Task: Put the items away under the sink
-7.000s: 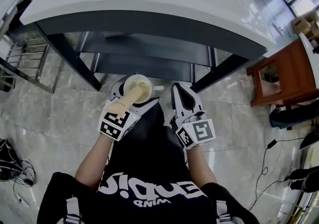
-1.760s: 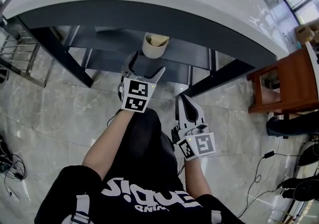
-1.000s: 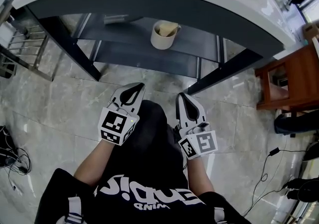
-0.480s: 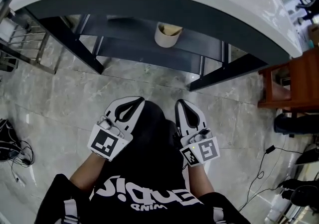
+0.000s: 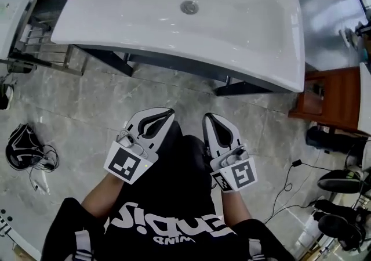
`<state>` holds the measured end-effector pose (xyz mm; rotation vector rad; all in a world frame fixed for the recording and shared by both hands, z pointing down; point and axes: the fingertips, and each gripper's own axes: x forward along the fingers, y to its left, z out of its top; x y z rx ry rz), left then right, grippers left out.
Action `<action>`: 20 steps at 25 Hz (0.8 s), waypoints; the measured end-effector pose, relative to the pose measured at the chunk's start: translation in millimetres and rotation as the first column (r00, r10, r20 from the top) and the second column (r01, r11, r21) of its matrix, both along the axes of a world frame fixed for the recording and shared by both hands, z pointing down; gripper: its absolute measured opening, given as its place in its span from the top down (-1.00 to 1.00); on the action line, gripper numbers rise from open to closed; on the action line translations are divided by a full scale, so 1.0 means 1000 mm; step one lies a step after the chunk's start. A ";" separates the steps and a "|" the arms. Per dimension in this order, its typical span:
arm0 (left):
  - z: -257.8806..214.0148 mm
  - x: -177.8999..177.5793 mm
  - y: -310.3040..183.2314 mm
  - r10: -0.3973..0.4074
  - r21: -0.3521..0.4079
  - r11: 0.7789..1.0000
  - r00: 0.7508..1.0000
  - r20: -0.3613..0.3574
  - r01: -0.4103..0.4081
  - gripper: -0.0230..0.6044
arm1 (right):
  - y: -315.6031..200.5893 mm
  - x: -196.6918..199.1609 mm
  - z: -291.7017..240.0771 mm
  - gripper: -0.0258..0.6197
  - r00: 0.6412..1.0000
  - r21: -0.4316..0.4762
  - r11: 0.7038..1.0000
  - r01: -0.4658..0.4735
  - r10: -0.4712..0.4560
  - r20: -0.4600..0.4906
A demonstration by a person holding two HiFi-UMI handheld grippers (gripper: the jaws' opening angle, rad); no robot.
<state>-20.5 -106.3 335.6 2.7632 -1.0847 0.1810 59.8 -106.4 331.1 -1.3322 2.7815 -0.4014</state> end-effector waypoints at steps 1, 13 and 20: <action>-0.015 -0.002 -0.003 -0.001 -0.004 1.000 1.000 0.001 0.001 0.86 | -0.003 -0.002 -0.015 0.86 1.000 -0.004 1.000 0.003 -0.003 -0.004; -0.192 -0.050 -0.039 -0.026 -0.030 0.999 0.999 -0.029 0.025 0.86 | -0.032 -0.034 -0.190 0.86 0.997 -0.032 0.999 -0.010 0.007 -0.077; -0.256 -0.079 -0.052 -0.037 -0.023 0.999 0.999 -0.004 0.037 0.87 | -0.041 -0.054 -0.258 0.86 0.998 -0.041 0.999 -0.011 0.009 -0.069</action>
